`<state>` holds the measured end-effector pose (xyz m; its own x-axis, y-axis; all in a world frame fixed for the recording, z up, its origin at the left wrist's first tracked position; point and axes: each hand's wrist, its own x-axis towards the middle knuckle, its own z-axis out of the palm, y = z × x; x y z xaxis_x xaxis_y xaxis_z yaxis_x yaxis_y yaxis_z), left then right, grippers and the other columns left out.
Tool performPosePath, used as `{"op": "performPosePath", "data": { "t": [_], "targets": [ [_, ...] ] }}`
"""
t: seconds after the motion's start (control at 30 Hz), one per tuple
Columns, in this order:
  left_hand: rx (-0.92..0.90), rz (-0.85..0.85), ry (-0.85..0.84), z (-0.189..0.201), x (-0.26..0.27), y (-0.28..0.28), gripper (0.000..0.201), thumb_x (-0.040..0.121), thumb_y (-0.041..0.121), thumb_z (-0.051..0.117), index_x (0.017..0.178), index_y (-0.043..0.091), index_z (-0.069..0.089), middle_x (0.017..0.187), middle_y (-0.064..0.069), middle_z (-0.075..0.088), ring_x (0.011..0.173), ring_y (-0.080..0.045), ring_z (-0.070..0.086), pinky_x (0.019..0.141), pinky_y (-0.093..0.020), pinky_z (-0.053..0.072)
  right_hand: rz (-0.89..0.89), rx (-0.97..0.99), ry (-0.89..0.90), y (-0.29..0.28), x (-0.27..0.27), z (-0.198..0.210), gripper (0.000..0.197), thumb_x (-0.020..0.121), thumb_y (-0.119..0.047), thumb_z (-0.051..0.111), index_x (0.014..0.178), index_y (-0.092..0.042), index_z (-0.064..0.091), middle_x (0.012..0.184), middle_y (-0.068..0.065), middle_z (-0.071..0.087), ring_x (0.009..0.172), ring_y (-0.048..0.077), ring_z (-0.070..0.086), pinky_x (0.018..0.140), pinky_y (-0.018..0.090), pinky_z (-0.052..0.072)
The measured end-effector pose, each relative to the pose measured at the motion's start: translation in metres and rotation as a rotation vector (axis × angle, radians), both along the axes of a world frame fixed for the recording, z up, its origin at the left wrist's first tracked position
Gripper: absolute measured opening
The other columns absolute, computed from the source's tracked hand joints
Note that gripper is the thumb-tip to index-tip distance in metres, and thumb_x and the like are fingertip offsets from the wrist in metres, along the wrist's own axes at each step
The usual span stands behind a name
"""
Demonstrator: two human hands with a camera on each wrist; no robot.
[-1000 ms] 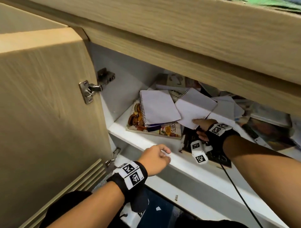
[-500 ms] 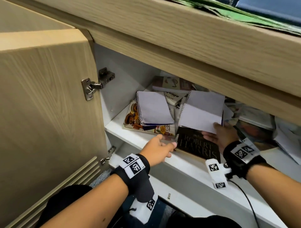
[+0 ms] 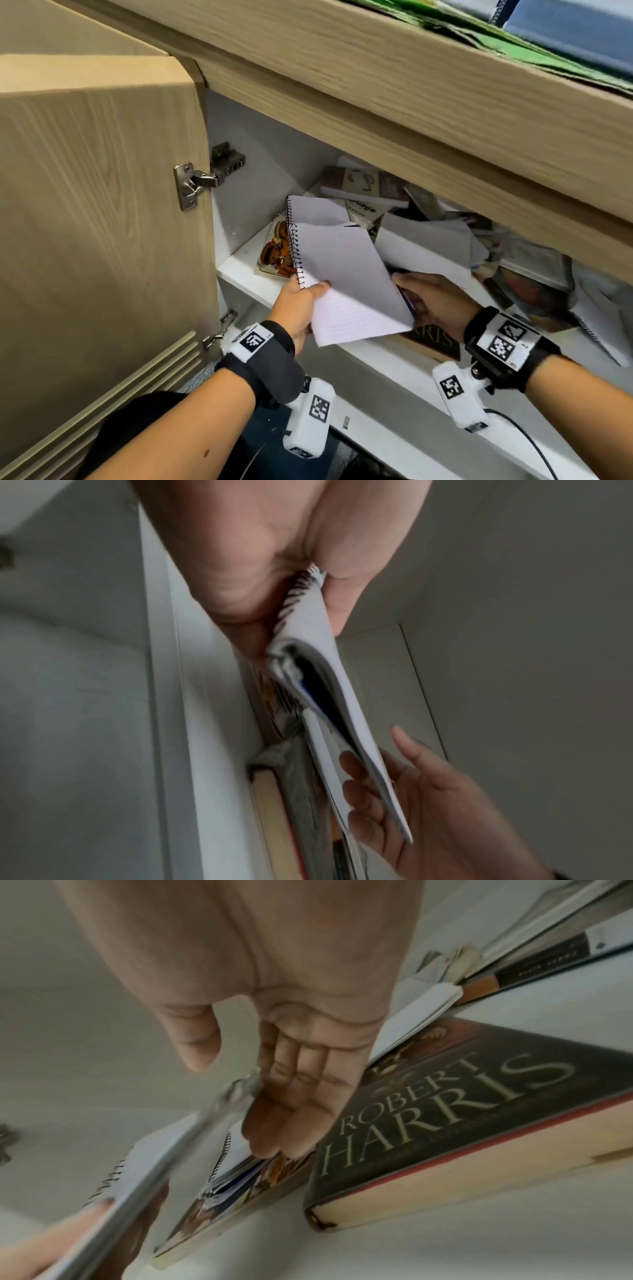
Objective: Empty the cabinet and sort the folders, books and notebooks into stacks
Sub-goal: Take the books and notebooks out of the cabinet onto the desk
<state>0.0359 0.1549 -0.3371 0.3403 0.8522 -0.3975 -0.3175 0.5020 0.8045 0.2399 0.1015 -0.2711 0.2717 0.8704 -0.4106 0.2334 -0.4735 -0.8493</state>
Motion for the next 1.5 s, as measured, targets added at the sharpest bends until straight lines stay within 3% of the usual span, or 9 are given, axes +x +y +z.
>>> {"op": "performPosePath", "data": {
  "t": [0.23, 0.37, 0.47, 0.67, 0.8, 1.03, 1.2, 1.33, 1.5],
  "targets": [
    [0.078, 0.12, 0.044, 0.006, -0.014, 0.049, 0.038, 0.08, 0.022, 0.073, 0.114, 0.014, 0.061, 0.112, -0.011, 0.071, 0.099, -0.031, 0.068, 0.091, -0.049, 0.054, -0.124, 0.05, -0.029, 0.078, -0.008, -0.012, 0.02, 0.096, -0.024, 0.057, 0.109, -0.009, 0.063, 0.095, 0.011, 0.067, 0.072, 0.021, 0.064, 0.054, 0.026, 0.052],
    [0.049, 0.194, 0.044, -0.006, -0.026, 0.068, 0.028, 0.085, 0.016, 0.07, 0.112, 0.015, 0.065, 0.109, -0.006, 0.072, 0.104, -0.029, 0.067, 0.097, -0.046, 0.051, -0.173, -0.021, -0.055, 0.129, -0.01, -0.024, 0.011, 0.095, -0.019, 0.056, 0.1, -0.011, 0.06, 0.093, 0.011, 0.062, 0.085, 0.025, 0.06, 0.08, 0.038, 0.052],
    [0.051, 0.18, 0.103, -0.019, -0.032, 0.077, 0.032, 0.085, 0.017, 0.07, 0.117, 0.015, 0.064, 0.112, -0.006, 0.071, 0.107, -0.029, 0.065, 0.101, -0.048, 0.048, -0.174, -0.141, -0.074, 0.152, -0.018, -0.031, 0.018, 0.097, -0.024, 0.051, 0.089, -0.009, 0.057, 0.092, 0.012, 0.059, 0.084, 0.027, 0.058, 0.074, 0.035, 0.05],
    [-0.011, 0.104, 0.091, -0.033, -0.035, 0.086, 0.036, 0.077, 0.019, 0.074, 0.112, 0.017, 0.065, 0.108, -0.009, 0.072, 0.103, -0.033, 0.066, 0.096, -0.054, 0.05, -0.217, -0.222, -0.104, 0.162, -0.021, -0.041, 0.02, 0.092, -0.033, 0.052, 0.09, -0.014, 0.058, 0.085, 0.008, 0.06, 0.068, 0.023, 0.056, 0.061, 0.028, 0.043],
    [-0.034, 0.042, 0.069, -0.032, -0.038, 0.086, 0.054, 0.066, 0.025, 0.077, 0.117, 0.014, 0.063, 0.11, -0.014, 0.071, 0.102, -0.039, 0.066, 0.086, -0.063, 0.051, -0.198, -0.222, -0.159, 0.167, -0.02, -0.054, 0.032, 0.081, -0.036, 0.063, 0.101, -0.012, 0.057, 0.094, 0.013, 0.06, 0.071, 0.028, 0.059, 0.071, 0.036, 0.053],
    [-0.05, -0.073, 0.008, -0.01, -0.042, 0.067, 0.046, 0.074, 0.014, 0.073, 0.117, 0.002, 0.063, 0.108, -0.025, 0.068, 0.086, -0.037, 0.067, 0.07, -0.053, 0.055, 0.043, -0.189, -0.246, 0.14, -0.033, -0.041, 0.024, 0.096, -0.018, 0.048, 0.074, -0.027, 0.05, 0.1, 0.006, 0.059, 0.098, 0.021, 0.054, 0.102, 0.042, 0.047],
    [-0.004, -0.099, -0.103, 0.017, -0.055, 0.04, 0.031, 0.087, 0.006, 0.062, 0.116, -0.004, 0.059, 0.102, -0.024, 0.067, 0.088, -0.035, 0.067, 0.061, -0.035, 0.058, -0.114, -0.143, 0.119, 0.109, -0.035, -0.014, 0.023, 0.093, -0.03, 0.054, 0.078, -0.014, 0.062, 0.069, 0.006, 0.068, 0.065, 0.021, 0.064, 0.07, 0.033, 0.051],
    [0.062, -0.101, -0.16, 0.051, -0.06, 0.014, 0.05, 0.068, 0.013, 0.072, 0.114, -0.002, 0.061, 0.105, -0.024, 0.07, 0.088, -0.035, 0.07, 0.069, -0.039, 0.059, -0.039, -0.111, 0.402, 0.076, -0.037, 0.007, 0.036, 0.097, -0.034, 0.046, 0.073, -0.014, 0.064, 0.083, 0.009, 0.061, 0.075, 0.024, 0.059, 0.077, 0.037, 0.047],
    [0.102, -0.199, -0.099, 0.082, -0.063, -0.021, 0.041, 0.073, 0.009, 0.072, 0.112, -0.002, 0.064, 0.105, -0.022, 0.071, 0.089, -0.037, 0.071, 0.081, -0.045, 0.056, -0.057, -0.056, 0.283, 0.021, -0.039, 0.046, 0.022, 0.097, -0.007, 0.042, 0.092, -0.005, 0.063, 0.079, 0.01, 0.065, 0.057, 0.021, 0.063, 0.05, 0.022, 0.051]
  ]
}}
